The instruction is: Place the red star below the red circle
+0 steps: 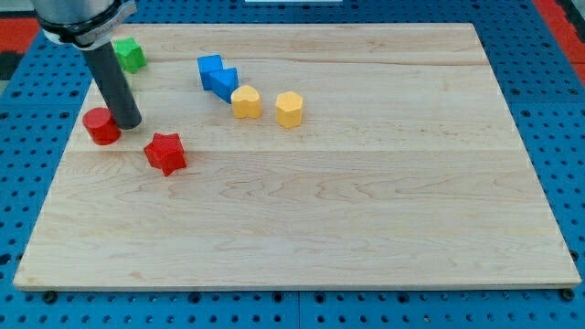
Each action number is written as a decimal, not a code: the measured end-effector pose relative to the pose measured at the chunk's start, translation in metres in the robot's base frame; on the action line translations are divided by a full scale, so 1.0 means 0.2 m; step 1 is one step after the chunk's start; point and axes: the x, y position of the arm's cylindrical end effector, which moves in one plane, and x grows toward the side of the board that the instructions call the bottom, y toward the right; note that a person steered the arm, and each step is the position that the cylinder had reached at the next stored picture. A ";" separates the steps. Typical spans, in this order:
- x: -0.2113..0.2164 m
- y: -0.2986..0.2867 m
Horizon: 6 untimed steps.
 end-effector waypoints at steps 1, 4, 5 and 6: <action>-0.04 0.30; 0.24 0.34; 0.25 0.43; 0.36 0.48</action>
